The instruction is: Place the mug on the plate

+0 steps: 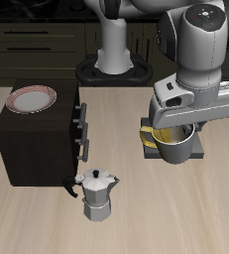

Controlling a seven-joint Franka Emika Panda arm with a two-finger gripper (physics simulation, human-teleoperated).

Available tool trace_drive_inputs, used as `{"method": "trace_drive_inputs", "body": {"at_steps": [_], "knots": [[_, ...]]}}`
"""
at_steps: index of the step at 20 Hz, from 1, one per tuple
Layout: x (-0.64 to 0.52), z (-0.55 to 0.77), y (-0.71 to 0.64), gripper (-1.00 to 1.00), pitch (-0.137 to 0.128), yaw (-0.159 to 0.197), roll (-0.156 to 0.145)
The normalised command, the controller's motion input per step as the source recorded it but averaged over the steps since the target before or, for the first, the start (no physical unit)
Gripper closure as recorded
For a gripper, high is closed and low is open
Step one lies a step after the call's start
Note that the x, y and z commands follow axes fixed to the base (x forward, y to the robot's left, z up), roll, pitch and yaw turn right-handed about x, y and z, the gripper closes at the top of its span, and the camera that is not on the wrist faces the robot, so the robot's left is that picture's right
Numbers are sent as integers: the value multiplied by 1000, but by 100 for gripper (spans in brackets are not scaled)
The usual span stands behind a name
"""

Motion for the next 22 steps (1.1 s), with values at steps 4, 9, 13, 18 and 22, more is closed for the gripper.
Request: {"method": "trace_drive_inputs", "body": {"at_steps": [4, 9, 13, 18, 22], "knots": [[-312, 437, -232, 100, -74, 15, 2], [-374, 414, -167, 100, -65, 23, 9], [-336, 412, -116, 100, -58, 11, -3], [-256, 377, -157, 100, -69, 4, 20], [-220, 192, -238, 100, -40, 5, 5]]}}
